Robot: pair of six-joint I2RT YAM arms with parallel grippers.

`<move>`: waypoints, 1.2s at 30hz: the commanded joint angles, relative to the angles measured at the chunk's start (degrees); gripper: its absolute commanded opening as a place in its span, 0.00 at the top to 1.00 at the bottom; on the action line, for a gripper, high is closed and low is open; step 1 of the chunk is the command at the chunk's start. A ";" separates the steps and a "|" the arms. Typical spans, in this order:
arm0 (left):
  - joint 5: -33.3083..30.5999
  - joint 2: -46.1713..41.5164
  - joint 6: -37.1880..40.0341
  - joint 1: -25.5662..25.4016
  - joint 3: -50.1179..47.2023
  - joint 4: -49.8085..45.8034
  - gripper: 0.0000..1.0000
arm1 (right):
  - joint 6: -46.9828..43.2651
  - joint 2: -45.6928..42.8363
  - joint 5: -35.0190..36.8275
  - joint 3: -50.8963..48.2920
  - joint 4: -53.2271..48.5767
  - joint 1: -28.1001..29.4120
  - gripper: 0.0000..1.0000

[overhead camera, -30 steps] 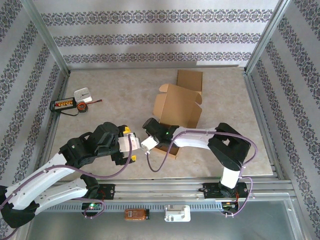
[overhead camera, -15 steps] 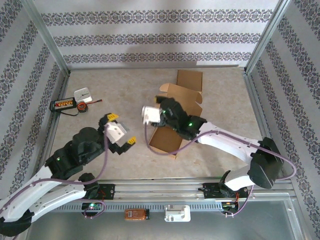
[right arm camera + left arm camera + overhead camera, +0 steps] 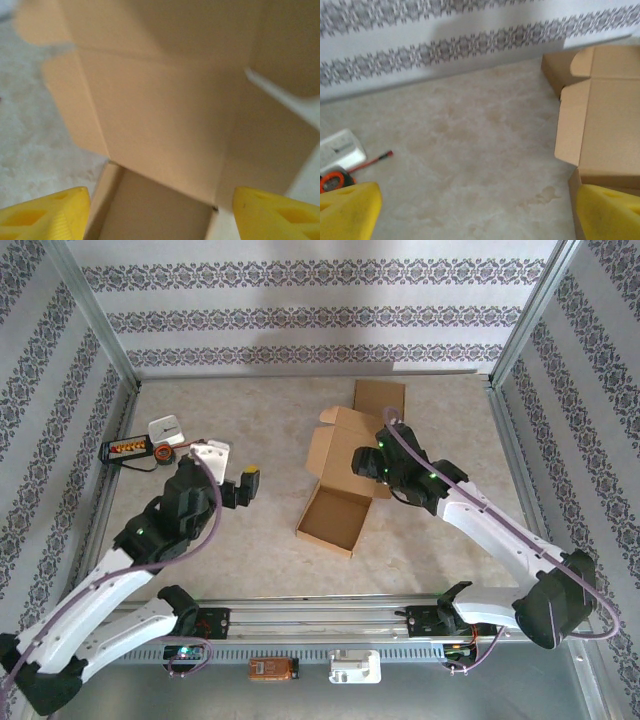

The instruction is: Fold the paper box

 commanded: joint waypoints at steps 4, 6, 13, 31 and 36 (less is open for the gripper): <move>19.09 5.17 -5.89 5.49 2.55 -1.73 0.01 | 18.14 1.30 -3.49 -4.40 -10.85 0.54 0.21; 25.56 5.00 -3.43 5.53 1.19 0.45 0.01 | 19.09 2.25 -4.64 -6.19 -8.72 0.93 0.22; 35.62 4.08 0.37 5.58 -1.06 0.06 0.01 | 20.57 9.40 -5.54 -7.12 -2.49 6.31 0.40; 36.52 0.96 1.25 5.54 -2.96 -1.18 0.01 | 21.02 16.28 3.07 -4.84 -4.01 10.50 0.47; 56.92 1.09 7.17 5.25 -4.65 2.09 0.01 | 22.36 14.37 3.99 -7.99 -3.43 10.51 0.44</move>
